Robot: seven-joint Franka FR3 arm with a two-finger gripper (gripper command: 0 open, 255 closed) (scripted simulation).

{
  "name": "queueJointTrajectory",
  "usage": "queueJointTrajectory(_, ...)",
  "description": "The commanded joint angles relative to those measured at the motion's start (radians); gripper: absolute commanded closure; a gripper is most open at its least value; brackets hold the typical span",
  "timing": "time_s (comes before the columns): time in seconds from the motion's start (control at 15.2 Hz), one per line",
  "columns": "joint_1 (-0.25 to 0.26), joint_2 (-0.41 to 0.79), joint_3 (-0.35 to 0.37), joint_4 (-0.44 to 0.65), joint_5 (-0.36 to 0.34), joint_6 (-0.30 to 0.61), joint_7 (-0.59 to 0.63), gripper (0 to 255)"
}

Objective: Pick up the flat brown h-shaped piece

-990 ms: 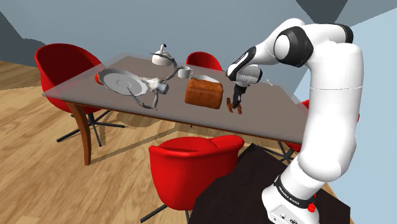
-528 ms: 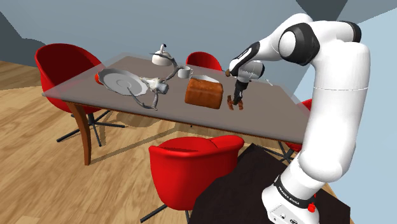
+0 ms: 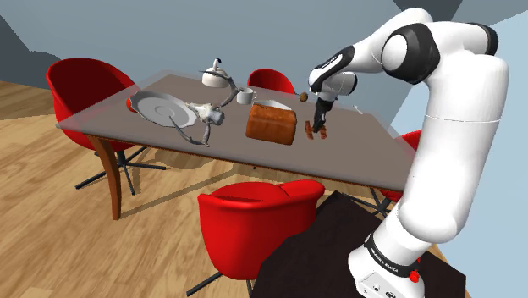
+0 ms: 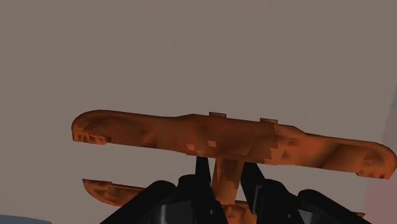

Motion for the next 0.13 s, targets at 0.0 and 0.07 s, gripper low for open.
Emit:
queueJointTrajectory(0.0,0.002,-0.008,-0.004,0.007,-0.007,-0.014,0.004,255)
queueJointTrajectory(0.07,0.002,-0.008,-0.003,0.007,-0.007,-0.014,0.004,255)
